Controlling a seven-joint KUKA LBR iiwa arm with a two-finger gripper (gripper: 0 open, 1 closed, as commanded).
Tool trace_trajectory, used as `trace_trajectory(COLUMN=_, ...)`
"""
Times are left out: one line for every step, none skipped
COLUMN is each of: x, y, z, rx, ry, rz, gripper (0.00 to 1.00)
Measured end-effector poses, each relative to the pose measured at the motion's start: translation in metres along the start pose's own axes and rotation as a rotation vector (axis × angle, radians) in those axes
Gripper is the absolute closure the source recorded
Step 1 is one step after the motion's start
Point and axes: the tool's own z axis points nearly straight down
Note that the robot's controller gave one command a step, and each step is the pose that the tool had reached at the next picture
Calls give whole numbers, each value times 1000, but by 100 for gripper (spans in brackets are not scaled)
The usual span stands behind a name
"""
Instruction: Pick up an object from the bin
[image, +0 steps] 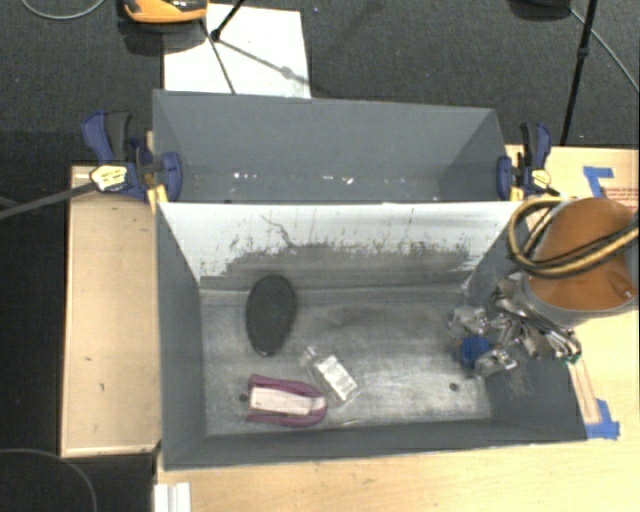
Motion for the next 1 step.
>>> trace_trajectory(x=-3, y=-1, z=-31, rx=-1, ry=9, rz=-4, gripper=100)
